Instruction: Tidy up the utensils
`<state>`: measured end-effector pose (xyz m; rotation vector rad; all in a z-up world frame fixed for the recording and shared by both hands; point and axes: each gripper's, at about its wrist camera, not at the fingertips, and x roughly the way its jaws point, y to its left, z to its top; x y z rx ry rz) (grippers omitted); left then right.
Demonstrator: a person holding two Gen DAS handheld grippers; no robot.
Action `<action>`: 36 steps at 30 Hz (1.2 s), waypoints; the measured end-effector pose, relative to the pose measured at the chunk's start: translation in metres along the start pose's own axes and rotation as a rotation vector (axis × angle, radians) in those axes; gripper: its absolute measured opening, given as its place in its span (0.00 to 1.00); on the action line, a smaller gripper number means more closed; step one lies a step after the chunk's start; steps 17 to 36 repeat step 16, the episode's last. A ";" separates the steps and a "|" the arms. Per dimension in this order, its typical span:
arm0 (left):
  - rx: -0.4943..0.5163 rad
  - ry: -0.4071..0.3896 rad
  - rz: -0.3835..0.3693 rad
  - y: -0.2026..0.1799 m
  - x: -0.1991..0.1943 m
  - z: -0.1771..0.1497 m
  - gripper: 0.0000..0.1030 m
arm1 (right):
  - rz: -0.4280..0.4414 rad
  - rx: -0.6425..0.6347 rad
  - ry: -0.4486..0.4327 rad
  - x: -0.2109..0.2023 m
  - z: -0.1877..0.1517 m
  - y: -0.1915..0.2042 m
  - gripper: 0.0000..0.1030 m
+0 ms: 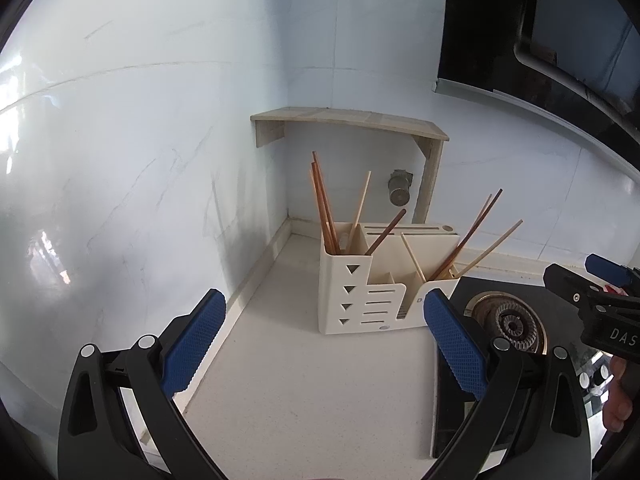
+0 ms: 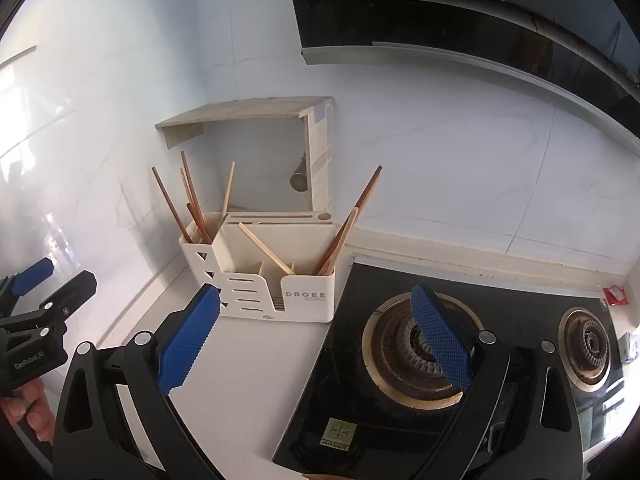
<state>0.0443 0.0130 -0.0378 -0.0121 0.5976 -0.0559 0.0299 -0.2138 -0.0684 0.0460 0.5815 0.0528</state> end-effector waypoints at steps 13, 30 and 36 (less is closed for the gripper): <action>-0.014 0.008 0.002 0.002 0.001 0.002 0.95 | 0.016 0.012 0.013 0.002 0.000 -0.002 0.94; -0.018 0.012 0.000 0.003 0.001 0.001 0.95 | 0.018 0.005 0.017 0.002 -0.001 -0.001 0.94; -0.018 0.012 0.000 0.003 0.001 0.001 0.95 | 0.018 0.005 0.017 0.002 -0.001 -0.001 0.94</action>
